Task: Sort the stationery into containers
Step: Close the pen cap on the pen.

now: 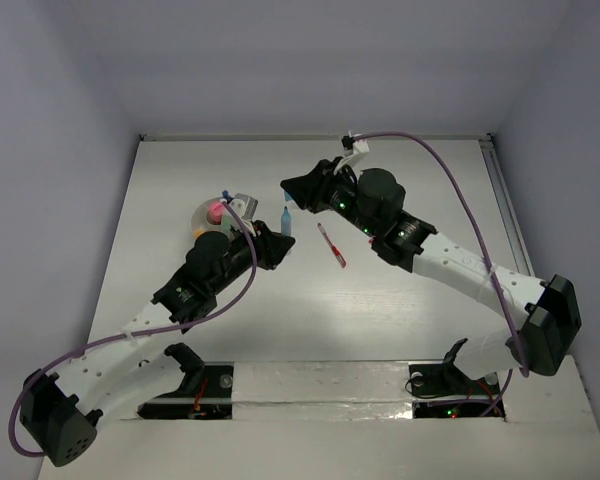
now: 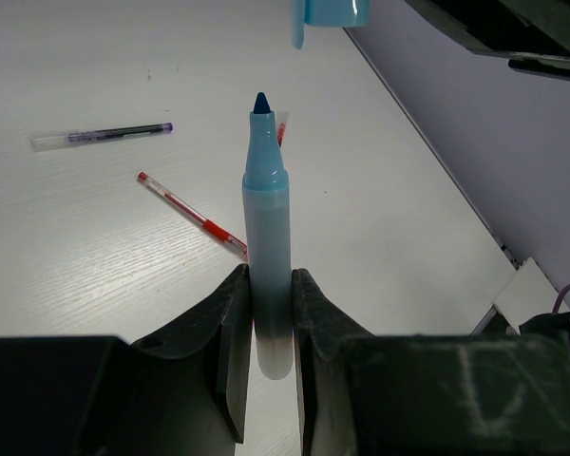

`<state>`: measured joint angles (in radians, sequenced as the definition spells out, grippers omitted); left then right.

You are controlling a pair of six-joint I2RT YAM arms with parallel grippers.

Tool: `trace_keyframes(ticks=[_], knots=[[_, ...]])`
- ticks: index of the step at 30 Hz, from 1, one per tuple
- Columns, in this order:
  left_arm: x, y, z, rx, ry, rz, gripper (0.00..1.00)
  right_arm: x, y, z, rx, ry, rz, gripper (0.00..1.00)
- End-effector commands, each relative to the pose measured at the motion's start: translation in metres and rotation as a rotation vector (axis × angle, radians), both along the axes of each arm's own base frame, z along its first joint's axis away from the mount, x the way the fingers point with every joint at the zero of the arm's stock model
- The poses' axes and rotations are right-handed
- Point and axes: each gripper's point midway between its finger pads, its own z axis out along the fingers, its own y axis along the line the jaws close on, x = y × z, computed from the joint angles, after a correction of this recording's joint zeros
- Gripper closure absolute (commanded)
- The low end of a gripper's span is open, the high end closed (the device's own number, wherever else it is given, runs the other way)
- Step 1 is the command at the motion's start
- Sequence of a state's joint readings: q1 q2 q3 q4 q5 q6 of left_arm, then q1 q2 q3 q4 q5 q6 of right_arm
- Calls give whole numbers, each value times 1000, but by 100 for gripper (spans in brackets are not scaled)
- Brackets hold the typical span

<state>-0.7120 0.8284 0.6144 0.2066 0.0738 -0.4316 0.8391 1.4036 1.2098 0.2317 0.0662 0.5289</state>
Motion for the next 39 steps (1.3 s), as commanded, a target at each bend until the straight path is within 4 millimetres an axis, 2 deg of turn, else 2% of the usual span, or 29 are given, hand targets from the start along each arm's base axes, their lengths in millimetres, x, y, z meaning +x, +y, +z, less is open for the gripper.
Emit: trace_keyframes(ticks=[1,9,29,39], knots=[[2,-4,22,-53,-59,-4,100,-5,10,25,75,-49,43,100],[-1,-7,25,-58,-63,-21,100,-2,17,14,59,-28,57,100],[5,4,31,-58,-75,48,100,-7,18,3,50,-8,63,99],[3,0,35,-67,-82,23,100,-7,25,-3,43,0,71,98]])
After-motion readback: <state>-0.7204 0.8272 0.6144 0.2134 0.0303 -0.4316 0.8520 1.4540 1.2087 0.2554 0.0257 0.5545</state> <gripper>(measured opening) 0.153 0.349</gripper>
